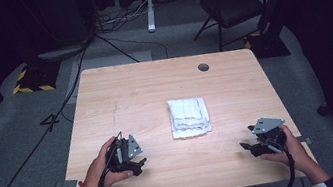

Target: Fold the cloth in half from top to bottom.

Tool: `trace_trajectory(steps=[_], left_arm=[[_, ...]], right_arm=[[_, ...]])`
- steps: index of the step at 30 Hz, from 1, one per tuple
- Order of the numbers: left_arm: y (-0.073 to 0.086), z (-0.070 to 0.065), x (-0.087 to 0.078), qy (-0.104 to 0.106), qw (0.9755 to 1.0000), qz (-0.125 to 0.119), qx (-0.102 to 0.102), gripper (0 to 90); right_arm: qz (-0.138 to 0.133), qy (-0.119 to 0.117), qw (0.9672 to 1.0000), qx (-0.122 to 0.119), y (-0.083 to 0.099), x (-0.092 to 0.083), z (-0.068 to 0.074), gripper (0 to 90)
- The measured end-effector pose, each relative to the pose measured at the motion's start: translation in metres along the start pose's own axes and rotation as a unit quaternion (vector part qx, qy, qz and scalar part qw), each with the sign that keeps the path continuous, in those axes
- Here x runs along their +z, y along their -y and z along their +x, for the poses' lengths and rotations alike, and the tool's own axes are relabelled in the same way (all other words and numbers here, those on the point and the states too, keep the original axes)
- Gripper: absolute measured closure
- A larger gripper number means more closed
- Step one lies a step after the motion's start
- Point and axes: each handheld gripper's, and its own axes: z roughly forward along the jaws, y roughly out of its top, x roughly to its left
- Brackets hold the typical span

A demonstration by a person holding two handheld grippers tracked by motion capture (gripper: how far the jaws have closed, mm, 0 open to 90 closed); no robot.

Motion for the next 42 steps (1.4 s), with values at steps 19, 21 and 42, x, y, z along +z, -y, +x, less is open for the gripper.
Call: trace_trajectory(steps=[19,21,42], left_arm=[[0.055,0.016,0.001,-0.003,0.9954,-0.006,-0.096,19.7],[0.061,0.018,0.001,0.005,0.9949,-0.012,-0.100,19.3],[0.097,0.034,-0.002,0.027,0.9816,-0.058,-0.180,16.8]], right_arm=[[-0.011,0.023,0.9942,0.104,0.058,-0.015,-0.026,26.9],[-0.017,0.023,0.9919,0.124,0.064,-0.016,-0.030,26.5],[-0.043,0.039,0.9833,0.173,0.083,-0.015,-0.039,18.4]])
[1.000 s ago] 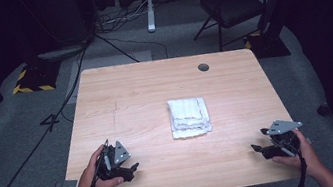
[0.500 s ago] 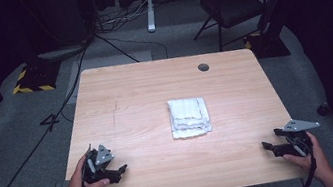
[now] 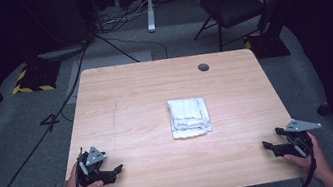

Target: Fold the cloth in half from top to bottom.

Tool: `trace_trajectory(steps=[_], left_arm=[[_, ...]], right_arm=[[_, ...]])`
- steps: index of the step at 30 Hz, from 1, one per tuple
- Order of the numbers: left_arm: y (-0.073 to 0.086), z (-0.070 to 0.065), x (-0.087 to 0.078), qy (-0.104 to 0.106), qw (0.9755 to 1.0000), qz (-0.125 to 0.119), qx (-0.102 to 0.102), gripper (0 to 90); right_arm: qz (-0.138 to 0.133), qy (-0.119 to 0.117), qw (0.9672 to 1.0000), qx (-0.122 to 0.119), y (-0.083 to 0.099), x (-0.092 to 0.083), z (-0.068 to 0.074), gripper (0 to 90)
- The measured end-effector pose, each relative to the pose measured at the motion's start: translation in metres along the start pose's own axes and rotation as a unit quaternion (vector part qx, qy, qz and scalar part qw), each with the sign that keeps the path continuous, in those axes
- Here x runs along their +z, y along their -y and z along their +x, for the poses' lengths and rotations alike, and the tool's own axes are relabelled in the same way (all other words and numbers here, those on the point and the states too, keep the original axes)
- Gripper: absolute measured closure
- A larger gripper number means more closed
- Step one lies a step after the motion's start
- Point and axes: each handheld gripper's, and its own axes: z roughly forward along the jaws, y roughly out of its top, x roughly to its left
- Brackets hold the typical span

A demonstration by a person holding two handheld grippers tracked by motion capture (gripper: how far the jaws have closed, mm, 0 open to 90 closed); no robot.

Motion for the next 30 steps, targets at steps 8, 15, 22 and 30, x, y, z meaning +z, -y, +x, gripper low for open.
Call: trace_trajectory(steps=[8,15,22,30], left_arm=[[-0.0001,0.0004,0.0002,-0.001,1.0000,0.000,0.001,16.5],[-0.0004,0.0009,0.0004,-0.002,1.0000,-0.001,0.003,16.2],[-0.0007,0.0010,0.0009,-0.002,1.0000,0.000,-0.001,15.7],[-0.0007,0.0010,0.0008,-0.002,1.0000,0.001,-0.001,15.7]], right_arm=[[0.001,0.002,1.0000,0.002,-0.0005,0.0005,0.0000,18.4],[0.000,0.007,0.9999,0.008,-0.0005,0.0005,0.0004,18.4],[0.000,0.007,0.9999,0.008,-0.0005,0.0005,0.0004,18.4],[0.000,0.006,0.9999,0.008,-0.0005,0.0006,0.0003,18.4]])
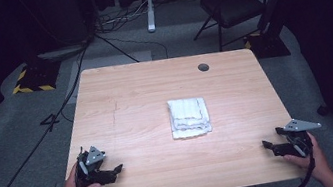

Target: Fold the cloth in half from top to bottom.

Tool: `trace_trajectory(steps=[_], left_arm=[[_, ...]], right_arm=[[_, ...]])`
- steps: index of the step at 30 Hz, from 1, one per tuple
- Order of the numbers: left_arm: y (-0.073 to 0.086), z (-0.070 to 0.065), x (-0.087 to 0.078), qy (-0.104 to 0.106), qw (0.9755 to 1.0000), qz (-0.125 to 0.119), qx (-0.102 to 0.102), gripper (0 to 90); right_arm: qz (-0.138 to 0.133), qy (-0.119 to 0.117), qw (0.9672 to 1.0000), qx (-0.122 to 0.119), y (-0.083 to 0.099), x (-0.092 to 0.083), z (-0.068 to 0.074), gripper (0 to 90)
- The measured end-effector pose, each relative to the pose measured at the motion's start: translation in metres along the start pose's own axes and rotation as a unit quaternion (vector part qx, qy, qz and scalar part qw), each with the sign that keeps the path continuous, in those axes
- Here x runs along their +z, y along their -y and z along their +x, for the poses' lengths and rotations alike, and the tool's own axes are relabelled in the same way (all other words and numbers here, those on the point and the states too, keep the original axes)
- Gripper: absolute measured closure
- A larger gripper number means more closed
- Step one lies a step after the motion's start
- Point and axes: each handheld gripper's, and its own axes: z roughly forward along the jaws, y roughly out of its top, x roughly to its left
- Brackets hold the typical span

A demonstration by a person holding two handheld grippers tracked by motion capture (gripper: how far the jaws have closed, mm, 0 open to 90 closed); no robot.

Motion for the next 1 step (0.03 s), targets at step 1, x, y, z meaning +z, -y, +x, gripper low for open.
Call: trace_trajectory(steps=[1], left_arm=[[0.0000,0.0000,0.0000,0.000,1.0000,0.000,0.000,15.7]], right_arm=[[0.000,0.001,1.0000,0.000,0.0000,0.0000,0.0000,18.4]])
